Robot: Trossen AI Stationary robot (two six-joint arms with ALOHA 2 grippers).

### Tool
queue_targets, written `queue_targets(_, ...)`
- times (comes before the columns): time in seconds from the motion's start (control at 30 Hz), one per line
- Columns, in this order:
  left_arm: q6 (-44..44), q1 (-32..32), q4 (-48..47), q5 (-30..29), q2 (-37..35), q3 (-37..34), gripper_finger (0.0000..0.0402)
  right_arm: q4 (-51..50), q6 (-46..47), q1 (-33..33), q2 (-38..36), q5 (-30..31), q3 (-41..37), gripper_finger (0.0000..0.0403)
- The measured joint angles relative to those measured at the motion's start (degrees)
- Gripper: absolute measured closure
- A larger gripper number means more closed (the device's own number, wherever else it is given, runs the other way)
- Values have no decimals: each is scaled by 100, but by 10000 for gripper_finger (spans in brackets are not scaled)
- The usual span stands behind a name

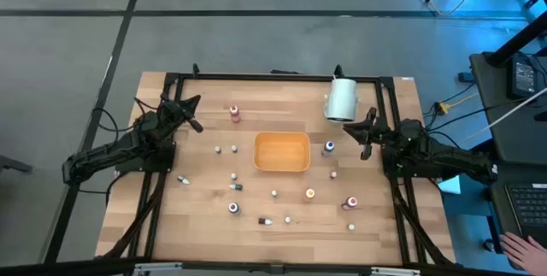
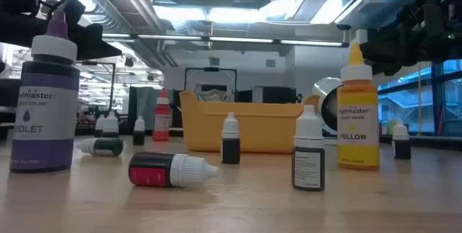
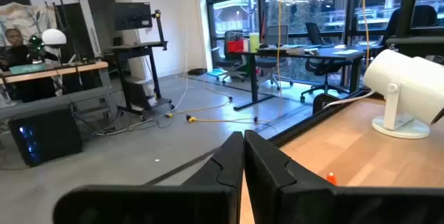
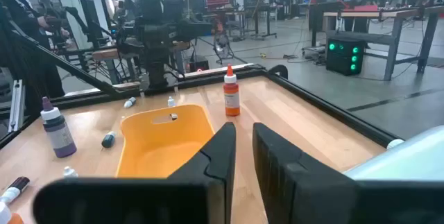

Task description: Pick & Place food coloring

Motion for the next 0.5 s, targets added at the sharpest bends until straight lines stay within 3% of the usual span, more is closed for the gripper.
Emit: queue_targets(0.5, 0, -2, -2, 2, -1, 0, 393, 0, 0, 2, -1, 0, 0, 347)
